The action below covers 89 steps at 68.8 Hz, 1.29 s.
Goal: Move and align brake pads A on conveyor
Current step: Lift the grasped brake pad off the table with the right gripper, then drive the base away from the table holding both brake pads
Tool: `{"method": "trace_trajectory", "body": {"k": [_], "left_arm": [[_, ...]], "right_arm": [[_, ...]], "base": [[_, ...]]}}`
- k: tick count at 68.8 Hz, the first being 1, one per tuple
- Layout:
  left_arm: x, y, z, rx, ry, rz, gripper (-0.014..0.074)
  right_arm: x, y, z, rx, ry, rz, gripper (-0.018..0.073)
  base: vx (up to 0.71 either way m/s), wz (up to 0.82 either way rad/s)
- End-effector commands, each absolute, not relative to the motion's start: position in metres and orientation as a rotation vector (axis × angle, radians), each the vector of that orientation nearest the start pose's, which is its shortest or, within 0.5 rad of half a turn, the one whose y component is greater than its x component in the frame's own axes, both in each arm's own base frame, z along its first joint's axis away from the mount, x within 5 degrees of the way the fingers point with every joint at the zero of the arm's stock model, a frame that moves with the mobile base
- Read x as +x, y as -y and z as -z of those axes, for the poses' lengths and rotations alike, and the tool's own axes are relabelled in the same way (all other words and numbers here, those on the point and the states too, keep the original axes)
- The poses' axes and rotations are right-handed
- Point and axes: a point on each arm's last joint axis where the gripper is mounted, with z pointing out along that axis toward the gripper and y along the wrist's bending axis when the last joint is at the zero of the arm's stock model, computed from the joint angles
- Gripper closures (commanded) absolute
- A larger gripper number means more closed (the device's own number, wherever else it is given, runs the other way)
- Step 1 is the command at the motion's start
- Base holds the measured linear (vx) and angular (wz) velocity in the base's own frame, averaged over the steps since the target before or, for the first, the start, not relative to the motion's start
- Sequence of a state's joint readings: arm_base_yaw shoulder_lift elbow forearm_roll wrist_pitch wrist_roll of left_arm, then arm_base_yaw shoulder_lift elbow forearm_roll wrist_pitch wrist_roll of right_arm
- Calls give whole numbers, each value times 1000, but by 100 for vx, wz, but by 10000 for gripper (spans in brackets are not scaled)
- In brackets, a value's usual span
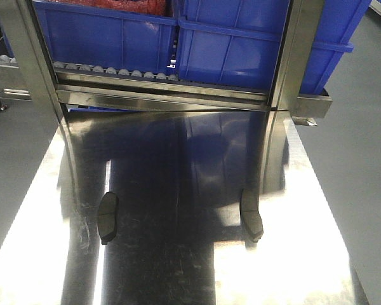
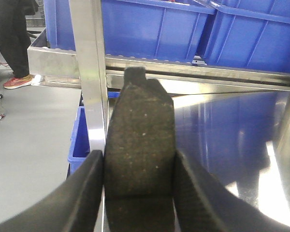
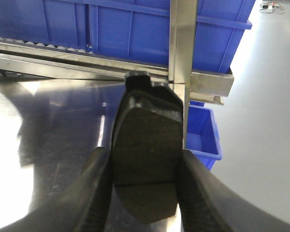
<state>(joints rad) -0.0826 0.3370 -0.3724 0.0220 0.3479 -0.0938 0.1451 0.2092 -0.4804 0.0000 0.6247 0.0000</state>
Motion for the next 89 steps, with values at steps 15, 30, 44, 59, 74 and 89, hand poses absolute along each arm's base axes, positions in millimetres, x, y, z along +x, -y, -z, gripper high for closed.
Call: {"method": "trace_trajectory", "body": {"k": [15,30,44,59,74,89], "left_arm": [[82,7,-304,-1,-1674,121,602],[82,7,-304,-1,-1674,121,602],[82,7,-304,-1,-1674,121,602],[82,7,-304,-1,-1674,121,602],[82,7,-304,-1,-1674,121,602],[82,7,-304,-1,-1674,121,602]], "right_arm": [[48,-6,-325,-144,-1659,-67,569],[48,-6,-325,-144,-1659,-67,569],[48,-6,-325,-144,-1659,-67,569],[48,-6,-325,-144,-1659,-67,569],[48,-6,-325,-144,-1659,-68,569],[48,-6,-325,-144,-1659,-69,569]], "base": [[0,0],[0,0],[0,0],[0,0],[-1,4],[-9,36]]}}
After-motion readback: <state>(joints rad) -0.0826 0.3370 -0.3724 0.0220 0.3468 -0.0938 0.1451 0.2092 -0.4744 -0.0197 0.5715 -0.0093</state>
